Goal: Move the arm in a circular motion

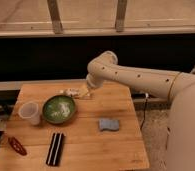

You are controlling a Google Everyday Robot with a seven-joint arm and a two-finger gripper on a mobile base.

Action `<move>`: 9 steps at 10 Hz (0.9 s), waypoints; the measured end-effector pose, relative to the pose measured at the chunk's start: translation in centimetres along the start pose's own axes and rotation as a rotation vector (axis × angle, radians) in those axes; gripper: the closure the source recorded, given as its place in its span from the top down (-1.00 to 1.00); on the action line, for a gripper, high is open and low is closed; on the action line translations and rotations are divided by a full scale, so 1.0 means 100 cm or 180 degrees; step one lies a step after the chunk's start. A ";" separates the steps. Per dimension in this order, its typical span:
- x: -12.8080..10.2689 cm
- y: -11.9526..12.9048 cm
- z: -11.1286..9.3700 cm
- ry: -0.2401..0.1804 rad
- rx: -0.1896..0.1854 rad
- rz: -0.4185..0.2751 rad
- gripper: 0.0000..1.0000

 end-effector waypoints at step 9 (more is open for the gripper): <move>0.161 -0.098 -0.033 0.0532 0.0445 0.0840 0.60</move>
